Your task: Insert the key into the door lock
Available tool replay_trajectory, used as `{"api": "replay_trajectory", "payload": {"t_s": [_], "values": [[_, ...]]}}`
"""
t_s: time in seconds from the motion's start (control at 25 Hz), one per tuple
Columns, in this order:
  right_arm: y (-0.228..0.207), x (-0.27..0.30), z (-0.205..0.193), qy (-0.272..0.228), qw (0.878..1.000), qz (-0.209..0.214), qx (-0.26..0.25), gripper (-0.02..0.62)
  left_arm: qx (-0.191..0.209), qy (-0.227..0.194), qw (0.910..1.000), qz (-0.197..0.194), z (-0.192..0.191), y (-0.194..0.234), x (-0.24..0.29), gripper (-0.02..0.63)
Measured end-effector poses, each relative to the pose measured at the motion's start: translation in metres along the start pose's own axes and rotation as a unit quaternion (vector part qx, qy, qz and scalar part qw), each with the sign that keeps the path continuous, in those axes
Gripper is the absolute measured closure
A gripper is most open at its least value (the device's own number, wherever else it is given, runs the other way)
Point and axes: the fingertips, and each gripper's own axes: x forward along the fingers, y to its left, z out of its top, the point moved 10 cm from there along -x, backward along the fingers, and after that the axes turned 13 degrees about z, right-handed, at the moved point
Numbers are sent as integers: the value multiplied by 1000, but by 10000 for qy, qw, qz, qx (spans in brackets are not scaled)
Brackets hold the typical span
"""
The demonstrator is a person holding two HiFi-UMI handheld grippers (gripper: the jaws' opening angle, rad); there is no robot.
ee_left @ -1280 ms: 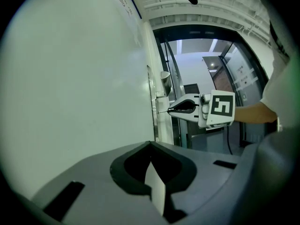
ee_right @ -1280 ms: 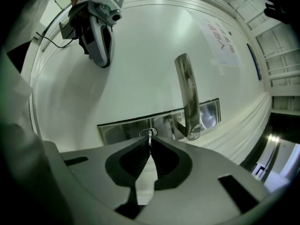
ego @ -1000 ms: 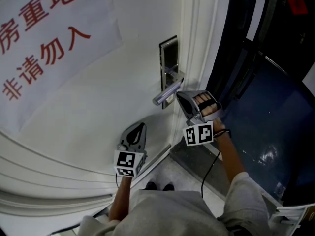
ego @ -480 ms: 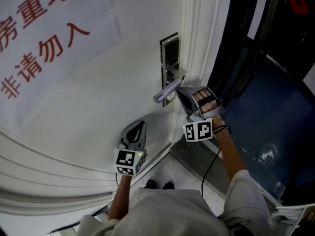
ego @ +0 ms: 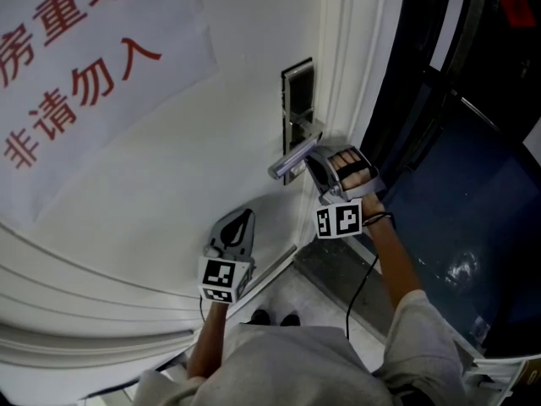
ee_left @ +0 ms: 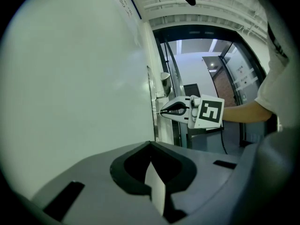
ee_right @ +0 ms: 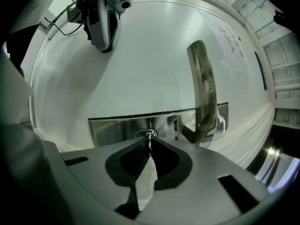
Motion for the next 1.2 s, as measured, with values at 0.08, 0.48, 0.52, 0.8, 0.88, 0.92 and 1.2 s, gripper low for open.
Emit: {"api": "replay_trajectory", "payload": {"t_s": [0.08,0.48,0.52,0.8,0.88,0.92,1.2], "values": [[-1,3,1,33,10000,13,-8,566,0,-4,10000,0,0,0,0,589],[0,5,2,42,10000,-5,-5,566,16,-24,10000,25,2,1,-2,589],[1,5,1,40,10000,73,16,565,21,-32,10000,32,2,1,-3,589],[5,1,0,28,9990,402,184,436,36,-48,10000,38,4,1,-5,589],[5,-1,-2,77,9990,376,227,437,43,-48,10000,12,4,-1,-5,589],[5,-2,-4,91,9989,362,278,437,47,-50,10000,-1,5,-2,-5,589],[9,-25,-15,-16,9918,223,1255,437,31,-34,9999,-91,3,-6,-2,589]]}}
